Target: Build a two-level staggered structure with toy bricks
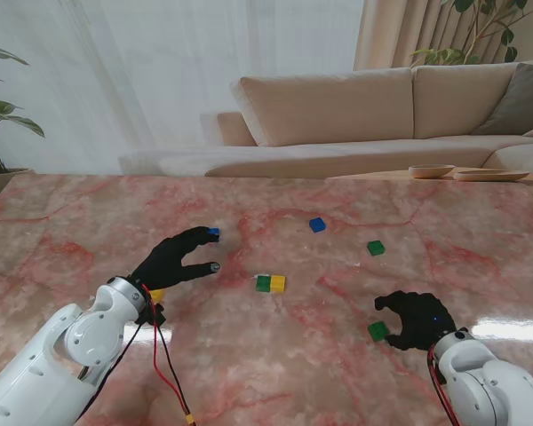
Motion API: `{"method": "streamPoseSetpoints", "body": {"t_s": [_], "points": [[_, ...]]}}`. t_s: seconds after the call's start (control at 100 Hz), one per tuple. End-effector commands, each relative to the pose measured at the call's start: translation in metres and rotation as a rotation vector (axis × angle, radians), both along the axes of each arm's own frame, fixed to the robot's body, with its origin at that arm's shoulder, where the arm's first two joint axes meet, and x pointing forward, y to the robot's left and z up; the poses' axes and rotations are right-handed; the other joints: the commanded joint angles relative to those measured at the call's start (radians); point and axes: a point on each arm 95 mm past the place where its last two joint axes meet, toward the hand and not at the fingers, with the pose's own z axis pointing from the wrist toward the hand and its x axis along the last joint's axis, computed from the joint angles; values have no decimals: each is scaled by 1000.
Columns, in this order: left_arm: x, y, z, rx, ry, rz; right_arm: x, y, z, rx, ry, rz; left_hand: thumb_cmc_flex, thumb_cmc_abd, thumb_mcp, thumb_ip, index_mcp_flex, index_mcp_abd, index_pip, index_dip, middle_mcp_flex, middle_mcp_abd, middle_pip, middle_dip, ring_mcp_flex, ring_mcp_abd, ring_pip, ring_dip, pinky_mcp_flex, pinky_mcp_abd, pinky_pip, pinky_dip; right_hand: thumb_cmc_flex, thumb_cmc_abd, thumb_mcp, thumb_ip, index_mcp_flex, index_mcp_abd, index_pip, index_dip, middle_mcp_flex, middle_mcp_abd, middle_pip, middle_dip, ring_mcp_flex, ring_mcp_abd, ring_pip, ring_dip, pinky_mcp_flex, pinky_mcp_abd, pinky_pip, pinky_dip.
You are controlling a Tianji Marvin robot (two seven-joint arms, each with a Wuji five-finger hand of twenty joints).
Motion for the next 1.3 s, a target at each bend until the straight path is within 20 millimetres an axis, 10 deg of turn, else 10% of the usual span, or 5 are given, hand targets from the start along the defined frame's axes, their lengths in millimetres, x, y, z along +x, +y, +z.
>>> {"method": "streamPoseSetpoints", "body": {"t_s": [0.0, 0.43, 0.67, 1.29], "points": [[-1, 0, -3, -3, 3, 2, -6, 5, -6, 6, 30, 10, 13, 36, -23, 25, 35, 17, -14, -2, 2, -1, -20, -9, -16, -45, -20, -14, -12, -50, -30, -10, 7, -33, 25, -40, 33, -31, 4, -7, 12, -5, -5, -15, 18, -5, -8, 6, 8, 8, 9, 18], [-1, 3, -3, -2, 3, 7, -4, 12, -14, -20, 13, 25, 15, 37, -24, 23, 39, 16, -12, 0, 4, 0, -20, -10, -16, -45, -21, -14, -12, -50, -30, -9, 43, -11, 89, -61, 166, -109, 342, 52, 173, -47, 90, 77, 92, -23, 82, 57, 45, 9, 54, 25], [-1, 3, -3, -5, 6, 7, -2, 10, -15, -18, -16, 30, 16, 40, -24, 22, 40, 17, -11, 1, 1, 2, -21, -10, -18, -45, -20, -14, -12, -50, -34, -11, 110, -38, 30, -190, 223, -188, 542, -70, 317, -68, 107, 132, 143, -40, 168, 110, 60, 9, 104, 26], [0, 7, 4, 11, 13, -4, 36, 38, 20, -18, -155, 65, 17, 44, -26, 21, 41, 18, -12, 2, 3, 4, -21, -10, -19, -43, -21, -14, -11, -49, -41, -14, 84, -65, 138, -212, 334, -168, 582, -250, 518, -53, 47, 240, 296, -30, 191, 139, 131, 35, 218, 64]]}}
